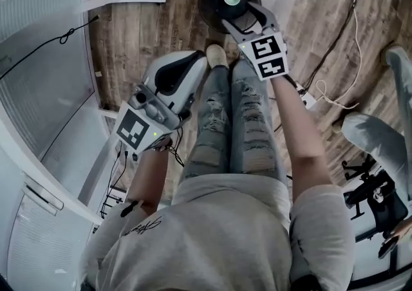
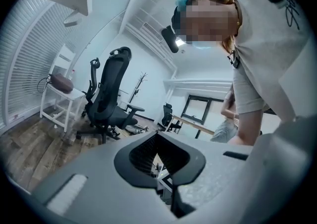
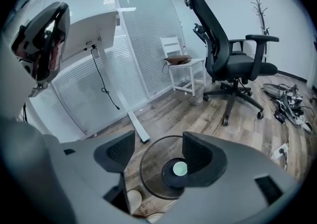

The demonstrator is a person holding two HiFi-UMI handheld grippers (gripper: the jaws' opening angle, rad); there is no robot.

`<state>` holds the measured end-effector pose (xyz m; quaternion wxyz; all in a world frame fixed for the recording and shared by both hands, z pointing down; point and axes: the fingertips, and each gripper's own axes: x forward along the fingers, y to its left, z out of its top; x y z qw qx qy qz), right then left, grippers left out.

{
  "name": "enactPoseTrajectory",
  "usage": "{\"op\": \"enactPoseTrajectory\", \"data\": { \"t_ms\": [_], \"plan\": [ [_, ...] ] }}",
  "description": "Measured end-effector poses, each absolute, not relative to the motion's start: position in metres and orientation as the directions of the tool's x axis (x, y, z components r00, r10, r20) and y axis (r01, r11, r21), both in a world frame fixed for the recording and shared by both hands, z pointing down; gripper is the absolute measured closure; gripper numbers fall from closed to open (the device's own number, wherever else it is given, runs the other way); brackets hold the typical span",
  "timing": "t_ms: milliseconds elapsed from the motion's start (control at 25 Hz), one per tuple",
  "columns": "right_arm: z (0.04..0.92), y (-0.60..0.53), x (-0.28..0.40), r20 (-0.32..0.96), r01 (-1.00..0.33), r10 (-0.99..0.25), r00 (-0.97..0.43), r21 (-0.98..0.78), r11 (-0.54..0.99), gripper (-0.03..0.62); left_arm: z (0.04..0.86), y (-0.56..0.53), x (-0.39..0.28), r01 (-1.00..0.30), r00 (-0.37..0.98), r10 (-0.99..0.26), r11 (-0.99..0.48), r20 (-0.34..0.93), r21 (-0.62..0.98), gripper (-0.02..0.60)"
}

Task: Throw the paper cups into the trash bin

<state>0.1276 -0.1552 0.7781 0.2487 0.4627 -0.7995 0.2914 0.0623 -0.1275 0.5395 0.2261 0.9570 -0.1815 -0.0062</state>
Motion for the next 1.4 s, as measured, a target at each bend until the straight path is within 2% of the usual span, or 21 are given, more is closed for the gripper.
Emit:
{"op": "enactPoseTrajectory", "data": {
  "t_ms": [520,1400],
  "plan": [
    [0.689,-0.156,0.123,0.579,-0.869,-0.660,-0.478,-0.201,0.453,0.295,0.497,-0.125,0.068,-0.339,0.937,-0.347,-0.857,0.053,0.389,0.577],
    [0.554,-0.166,0.129,0.450,-0.885,-0.764,-0.462,-0.174,0.433,0.295,0.435,-0.122,0.071,-0.317,0.948,-0.316,-0.908,0.048,0.274,0.578]
  ]
}}
